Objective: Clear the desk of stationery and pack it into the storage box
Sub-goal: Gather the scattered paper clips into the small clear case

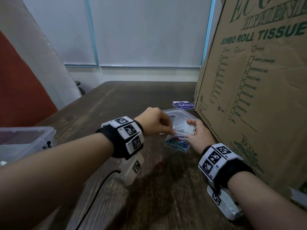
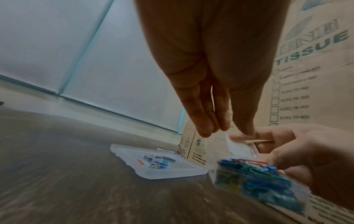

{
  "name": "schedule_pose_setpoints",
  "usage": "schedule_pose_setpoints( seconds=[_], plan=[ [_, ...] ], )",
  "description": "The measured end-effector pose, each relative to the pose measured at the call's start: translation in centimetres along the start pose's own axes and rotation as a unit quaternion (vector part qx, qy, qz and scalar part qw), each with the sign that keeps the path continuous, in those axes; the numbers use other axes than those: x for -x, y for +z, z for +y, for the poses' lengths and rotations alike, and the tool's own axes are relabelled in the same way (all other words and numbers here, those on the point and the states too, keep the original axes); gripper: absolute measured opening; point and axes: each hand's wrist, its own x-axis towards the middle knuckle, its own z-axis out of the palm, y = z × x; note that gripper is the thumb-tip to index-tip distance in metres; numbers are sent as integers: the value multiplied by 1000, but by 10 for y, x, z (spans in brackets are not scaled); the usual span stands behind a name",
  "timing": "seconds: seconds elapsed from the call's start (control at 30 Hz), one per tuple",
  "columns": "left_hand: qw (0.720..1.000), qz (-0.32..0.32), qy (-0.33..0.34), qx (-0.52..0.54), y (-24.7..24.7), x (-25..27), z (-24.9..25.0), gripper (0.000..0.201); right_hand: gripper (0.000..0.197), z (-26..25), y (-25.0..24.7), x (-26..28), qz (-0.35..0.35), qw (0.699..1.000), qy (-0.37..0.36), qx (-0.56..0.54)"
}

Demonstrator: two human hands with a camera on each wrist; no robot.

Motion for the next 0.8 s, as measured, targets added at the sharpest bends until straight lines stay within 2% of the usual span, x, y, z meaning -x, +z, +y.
schedule_pose_setpoints(
  seconds=[0.03, 0.1, 0.17, 0.23, 0.4, 0.53, 0.63, 0.8],
  plan=[
    [1000, -10, -8, 1, 1, 4, -7, 18, 54, 0, 0, -1, 5, 1000, 0, 5],
    [996, -82, -31, -1, 6, 18, -20, 12, 54, 1, 0, -1, 0, 1000, 2, 12],
    [984, -171, -46, -13, 18, 32, -27, 22, 54, 0, 0, -1, -7, 1000, 2, 17],
    [976, -211, -43, -27, 33, 38, -30, 32, 55, -1, 0, 0, -3, 1000, 2, 17],
    [980, -193, -38, -27, 46, 34, -22, 21, 55, 0, 0, 1, 16, 1000, 1, 20],
    [970, -218, -48, -94, 50, 33, -17, 29, 55, 0, 0, 0, 10, 1000, 1, 22],
    [967, -224, -83, -83, 52, 29, -19, 30, 55, 0, 0, 0, 7, 1000, 4, 25],
    [962, -243, -124, -22, 49, 27, -26, 5, 55, -2, -2, 3, 10, 1000, 10, 25]
  ],
)
